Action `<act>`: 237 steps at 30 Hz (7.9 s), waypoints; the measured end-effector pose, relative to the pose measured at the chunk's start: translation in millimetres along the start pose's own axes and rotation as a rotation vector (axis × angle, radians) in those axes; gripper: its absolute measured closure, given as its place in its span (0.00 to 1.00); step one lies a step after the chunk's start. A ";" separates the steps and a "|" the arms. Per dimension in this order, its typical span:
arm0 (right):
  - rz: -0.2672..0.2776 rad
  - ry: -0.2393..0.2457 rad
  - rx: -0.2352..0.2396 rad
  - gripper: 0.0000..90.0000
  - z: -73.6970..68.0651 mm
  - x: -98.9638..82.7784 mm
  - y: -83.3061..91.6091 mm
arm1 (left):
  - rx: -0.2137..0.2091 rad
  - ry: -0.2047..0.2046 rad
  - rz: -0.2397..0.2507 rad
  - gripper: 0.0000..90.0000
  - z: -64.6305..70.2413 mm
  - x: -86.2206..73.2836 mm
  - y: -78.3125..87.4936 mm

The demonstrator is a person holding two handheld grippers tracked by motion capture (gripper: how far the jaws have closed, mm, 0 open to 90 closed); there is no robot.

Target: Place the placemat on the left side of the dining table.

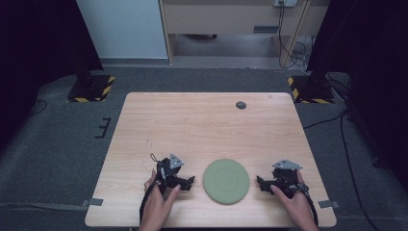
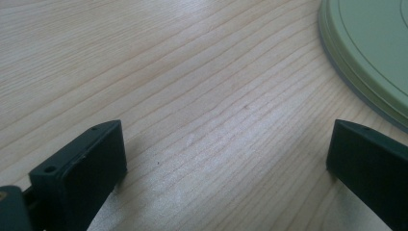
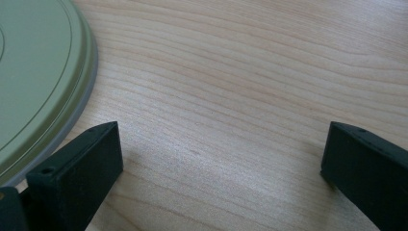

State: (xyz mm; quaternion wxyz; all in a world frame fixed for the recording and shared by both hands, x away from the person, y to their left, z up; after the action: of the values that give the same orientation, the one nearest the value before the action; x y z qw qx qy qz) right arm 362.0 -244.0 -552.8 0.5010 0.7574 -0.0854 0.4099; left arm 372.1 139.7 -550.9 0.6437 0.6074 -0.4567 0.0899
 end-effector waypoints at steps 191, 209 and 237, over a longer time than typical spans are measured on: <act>0.039 0.105 0.103 0.03 -41.9 7.5 -8.5 | -0.236 -0.059 0.044 0.26 38.5 81.5 -42.4; 0.042 0.117 0.119 0.05 -46.1 5.6 -7.1 | -0.330 -0.032 -0.012 0.25 45.5 77.7 -51.6; 0.037 0.111 0.118 0.01 -44.0 5.9 -9.2 | -0.305 0.079 0.127 0.71 36.3 89.2 -26.1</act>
State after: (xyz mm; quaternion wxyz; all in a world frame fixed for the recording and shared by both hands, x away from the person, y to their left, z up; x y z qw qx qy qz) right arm 347.2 -201.4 -547.8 0.4517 0.7601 -0.0473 0.4647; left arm 422.8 62.7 -512.6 0.7391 0.4683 -0.4768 0.0840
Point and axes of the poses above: each handheld gripper's, and its own axes: y roughly backward along the jaws, x roughly out of its top, z roughly to its right, the point moved 2 cm from there along -y, roughly forward along the jaws, and after that the axes turned 13 degrees about x, right-handed, at the moved point
